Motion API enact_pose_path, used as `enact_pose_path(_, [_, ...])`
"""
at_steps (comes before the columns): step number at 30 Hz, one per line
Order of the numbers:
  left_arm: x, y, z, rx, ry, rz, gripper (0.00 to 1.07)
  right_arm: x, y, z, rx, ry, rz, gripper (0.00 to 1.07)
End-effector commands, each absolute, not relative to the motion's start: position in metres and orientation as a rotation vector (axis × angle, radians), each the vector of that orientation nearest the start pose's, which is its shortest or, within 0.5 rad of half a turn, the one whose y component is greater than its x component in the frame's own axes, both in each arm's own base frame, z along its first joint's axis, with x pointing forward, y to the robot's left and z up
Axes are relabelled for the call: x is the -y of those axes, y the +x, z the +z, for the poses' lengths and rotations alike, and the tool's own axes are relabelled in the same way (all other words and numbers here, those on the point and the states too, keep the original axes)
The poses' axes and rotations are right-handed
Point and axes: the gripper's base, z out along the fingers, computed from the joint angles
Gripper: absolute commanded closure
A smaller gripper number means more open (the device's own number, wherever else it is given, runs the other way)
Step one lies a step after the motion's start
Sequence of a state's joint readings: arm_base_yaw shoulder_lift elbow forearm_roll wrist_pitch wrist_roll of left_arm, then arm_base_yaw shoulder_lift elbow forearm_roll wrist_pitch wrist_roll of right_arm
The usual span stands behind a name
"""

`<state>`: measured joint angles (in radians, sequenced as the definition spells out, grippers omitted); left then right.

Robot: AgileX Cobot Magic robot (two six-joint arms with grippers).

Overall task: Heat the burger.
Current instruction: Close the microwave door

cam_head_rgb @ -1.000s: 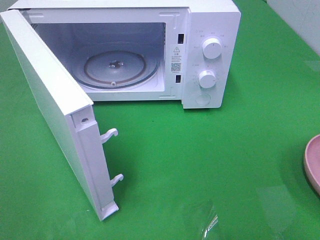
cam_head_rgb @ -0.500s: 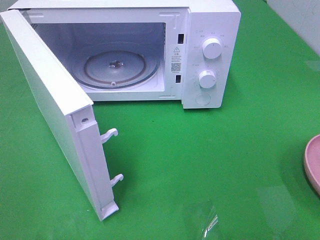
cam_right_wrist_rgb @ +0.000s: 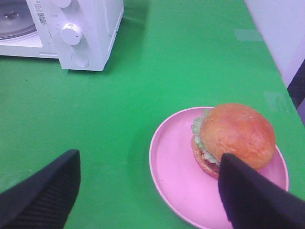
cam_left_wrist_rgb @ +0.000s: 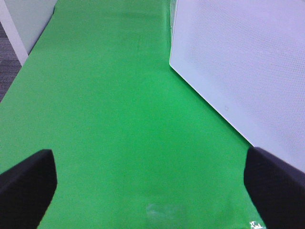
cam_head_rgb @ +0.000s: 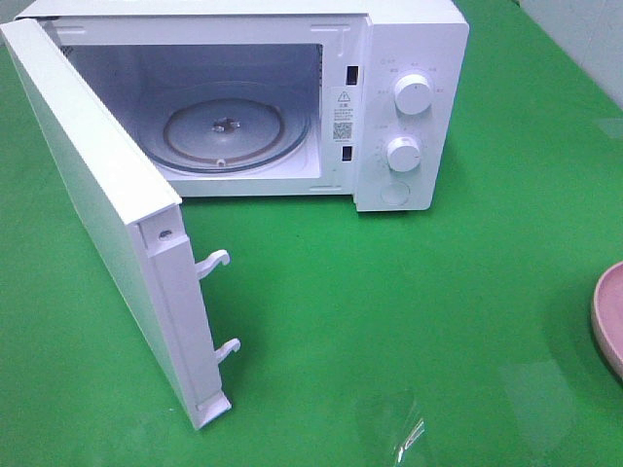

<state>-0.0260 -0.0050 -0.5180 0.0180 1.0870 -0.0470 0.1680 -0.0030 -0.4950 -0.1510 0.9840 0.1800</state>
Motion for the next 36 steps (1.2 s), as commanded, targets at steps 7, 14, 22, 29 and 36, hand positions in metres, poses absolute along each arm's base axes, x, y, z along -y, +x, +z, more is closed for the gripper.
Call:
enact_pose_path(7, [-0.0013,-0.0089,0.2811,-2.027,-0.025,-0.028,0.06,0.0111,-0.0036,0.2838,-1.916,-0.001,0.056,0.32])
enact_pose_path(14, [-0.0013,-0.0089,0.2811,-2.027,-0.025,-0.028,0.06,0.0111,-0.0036,0.2838,-1.916,-0.001,0.056,0.32])
enact_pose_path(22, [-0.0013,-0.0089,0.2811,-2.027,-0.025,-0.028,0.06,0.0111,-0.0036,0.2838,-1.916,-0.001,0.056,0.32])
enact_pose_path(29, [-0.0013,-0.0089,0.2811,-2.027,-0.025,-0.028,0.06,0.0111,-0.0036,0.2838,-1.916,-0.001,0.056,0.32])
enact_pose_path(36, [-0.0013,-0.0089,0.2811,-2.027,-0.025,-0.028,0.06,0.0111,-0.0036,0.2838,-1.916,-0.001,0.056,0.32])
